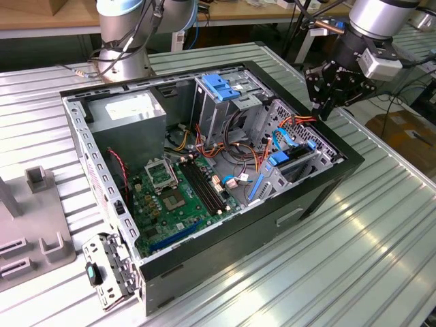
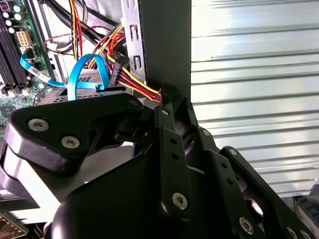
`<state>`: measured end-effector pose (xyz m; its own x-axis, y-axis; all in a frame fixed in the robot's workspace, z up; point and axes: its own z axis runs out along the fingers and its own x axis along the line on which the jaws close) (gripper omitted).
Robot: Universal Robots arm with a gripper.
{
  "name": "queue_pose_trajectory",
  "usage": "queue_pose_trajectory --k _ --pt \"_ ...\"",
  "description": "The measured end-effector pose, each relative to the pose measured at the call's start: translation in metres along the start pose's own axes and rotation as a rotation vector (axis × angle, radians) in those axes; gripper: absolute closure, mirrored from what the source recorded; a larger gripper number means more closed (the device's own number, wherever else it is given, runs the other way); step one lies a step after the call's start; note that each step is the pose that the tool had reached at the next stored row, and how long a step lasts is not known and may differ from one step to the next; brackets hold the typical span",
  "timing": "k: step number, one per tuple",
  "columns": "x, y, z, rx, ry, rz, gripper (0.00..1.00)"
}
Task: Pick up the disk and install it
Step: 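Insert the second disk wire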
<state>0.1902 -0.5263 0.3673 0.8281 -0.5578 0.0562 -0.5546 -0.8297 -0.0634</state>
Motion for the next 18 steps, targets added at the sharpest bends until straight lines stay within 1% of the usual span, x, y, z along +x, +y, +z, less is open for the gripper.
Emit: queue_pose_trajectory --k 3,5,6,14,15,16,18 --pt "0.0000 0.0003 -0.0001 0.0000 0.0000 0.000 0.73" --pt "0.0008 0.0015 -0.0001 0.0004 -0.0001 0.000 0.73" --pt "0.0000 0.0021 0.0003 0.0006 -0.0002 0.000 0.73" --pt "-0.0001 0.0021 0.0004 0.0004 -0.0001 0.000 0.73" --pt "-0.0001 0.0021 0.0004 0.0004 -0.0001 0.000 0.75" --pt "-0.0001 0.0021 0.0005 0.0004 -0.0001 0.000 0.84" --pt "-0.0001 0.0021 0.0005 0.0004 -0.0001 0.000 0.84"
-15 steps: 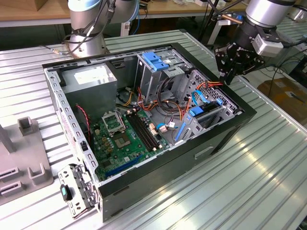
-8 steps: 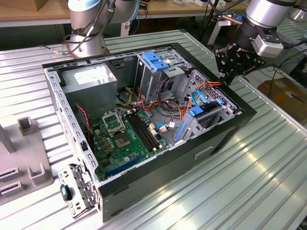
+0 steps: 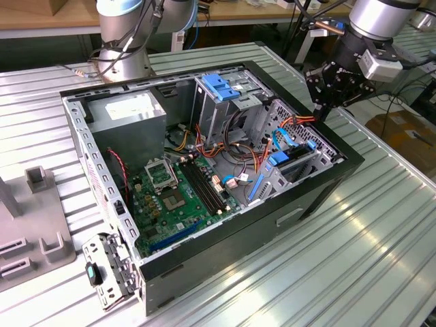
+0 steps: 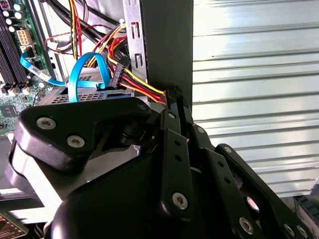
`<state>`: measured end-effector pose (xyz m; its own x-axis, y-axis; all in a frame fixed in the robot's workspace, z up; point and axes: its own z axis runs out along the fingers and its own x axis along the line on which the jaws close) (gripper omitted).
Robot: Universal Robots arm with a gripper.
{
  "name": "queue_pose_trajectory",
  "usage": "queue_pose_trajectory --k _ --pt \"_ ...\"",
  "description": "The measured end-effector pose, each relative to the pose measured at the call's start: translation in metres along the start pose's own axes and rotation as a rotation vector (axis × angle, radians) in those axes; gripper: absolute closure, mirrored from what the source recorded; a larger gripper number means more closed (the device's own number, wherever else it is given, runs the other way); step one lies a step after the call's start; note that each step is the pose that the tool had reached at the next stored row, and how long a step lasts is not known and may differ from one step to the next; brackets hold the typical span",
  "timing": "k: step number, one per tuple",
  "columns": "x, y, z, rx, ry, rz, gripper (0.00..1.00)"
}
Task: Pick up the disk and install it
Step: 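Insert the second disk wire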
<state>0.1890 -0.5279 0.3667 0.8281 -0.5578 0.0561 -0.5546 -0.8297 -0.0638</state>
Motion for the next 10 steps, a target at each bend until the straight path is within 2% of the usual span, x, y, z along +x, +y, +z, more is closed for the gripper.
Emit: queue_pose_trajectory --k 7,10 --pt "0.0000 0.0000 -0.0002 0.0002 -0.0002 0.000 0.84" --pt "0.0001 -0.0002 -0.0026 0.0000 0.0000 0.000 0.84"
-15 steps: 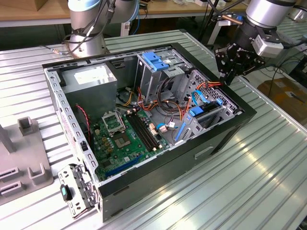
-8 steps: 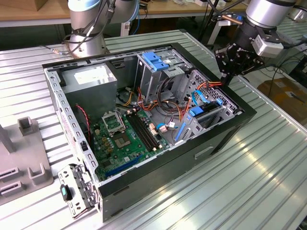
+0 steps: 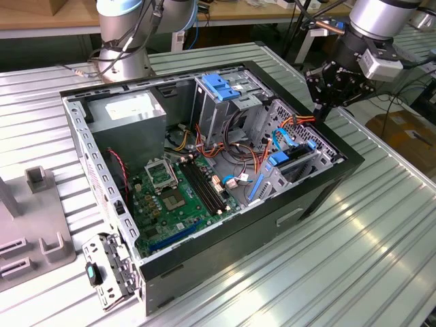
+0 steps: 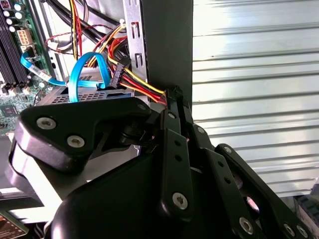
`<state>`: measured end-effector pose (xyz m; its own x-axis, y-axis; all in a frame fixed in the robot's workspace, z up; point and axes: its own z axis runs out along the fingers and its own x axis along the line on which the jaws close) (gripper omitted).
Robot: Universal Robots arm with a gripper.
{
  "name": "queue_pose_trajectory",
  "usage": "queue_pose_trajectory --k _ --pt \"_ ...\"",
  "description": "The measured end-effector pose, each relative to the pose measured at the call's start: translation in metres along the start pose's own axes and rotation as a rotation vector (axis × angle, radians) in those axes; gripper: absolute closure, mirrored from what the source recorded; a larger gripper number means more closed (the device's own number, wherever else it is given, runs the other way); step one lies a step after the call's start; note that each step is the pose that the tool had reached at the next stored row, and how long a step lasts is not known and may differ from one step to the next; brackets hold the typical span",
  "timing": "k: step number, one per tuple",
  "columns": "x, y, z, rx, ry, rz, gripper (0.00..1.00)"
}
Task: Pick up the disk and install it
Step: 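Insert the second disk wire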
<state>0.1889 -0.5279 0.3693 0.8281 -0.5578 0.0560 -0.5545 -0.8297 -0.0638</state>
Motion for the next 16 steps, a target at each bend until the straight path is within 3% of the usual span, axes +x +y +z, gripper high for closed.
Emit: queue_pose_trajectory --k 5,9,13,16 --pt "0.0003 -0.0004 -0.0058 -0.0004 0.0003 0.000 0.84" --pt "-0.0016 0.0007 -0.0070 -0.0005 0.0011 0.000 0.84" --pt "-0.0171 0.0112 -0.0083 0.0022 0.0048 0.000 0.84" --pt "-0.0237 0.0156 -0.0087 0.0025 0.0052 0.000 0.84"
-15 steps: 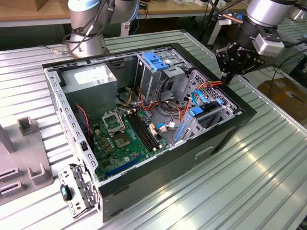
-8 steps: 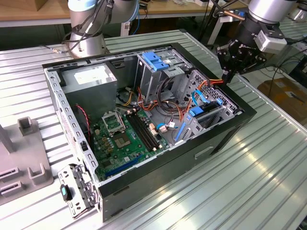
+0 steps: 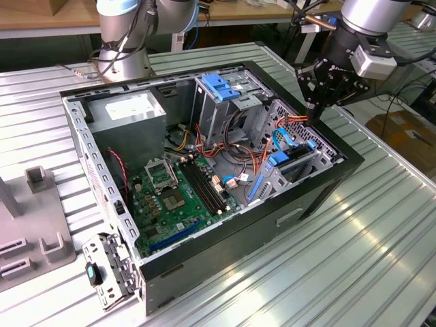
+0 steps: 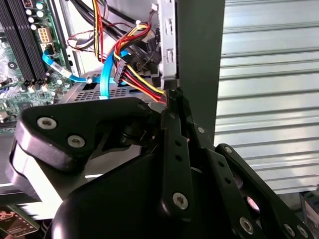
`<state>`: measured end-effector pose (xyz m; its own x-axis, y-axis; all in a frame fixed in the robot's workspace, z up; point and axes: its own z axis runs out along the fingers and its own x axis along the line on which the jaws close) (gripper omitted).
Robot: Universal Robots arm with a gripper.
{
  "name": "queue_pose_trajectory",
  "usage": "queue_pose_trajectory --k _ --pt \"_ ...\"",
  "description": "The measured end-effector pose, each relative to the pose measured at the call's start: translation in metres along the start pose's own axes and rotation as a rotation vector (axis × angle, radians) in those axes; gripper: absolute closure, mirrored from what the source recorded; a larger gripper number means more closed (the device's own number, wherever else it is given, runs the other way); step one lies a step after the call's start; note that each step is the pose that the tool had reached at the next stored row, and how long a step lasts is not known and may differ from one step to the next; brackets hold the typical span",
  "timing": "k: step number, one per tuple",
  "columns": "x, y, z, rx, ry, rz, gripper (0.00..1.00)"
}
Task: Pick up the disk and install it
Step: 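Insert the second disk wire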
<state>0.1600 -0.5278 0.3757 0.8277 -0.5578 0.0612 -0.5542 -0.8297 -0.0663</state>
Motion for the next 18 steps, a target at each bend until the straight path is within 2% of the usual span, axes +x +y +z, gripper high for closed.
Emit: queue_pose_trajectory --k 3,8,10,15,18 --pt "-0.0026 0.0018 -0.0001 0.0001 0.0000 0.000 0.84" --pt "-0.0027 0.0018 -0.0002 0.0000 0.0000 0.001 0.84" --pt "-0.0028 0.0018 -0.0001 -0.0007 0.0008 0.016 0.84" --pt "-0.0028 0.0019 0.0002 -0.0066 0.0071 0.108 0.84" --pt "-0.0028 0.0019 0.0008 -0.0121 0.0130 0.197 0.84"
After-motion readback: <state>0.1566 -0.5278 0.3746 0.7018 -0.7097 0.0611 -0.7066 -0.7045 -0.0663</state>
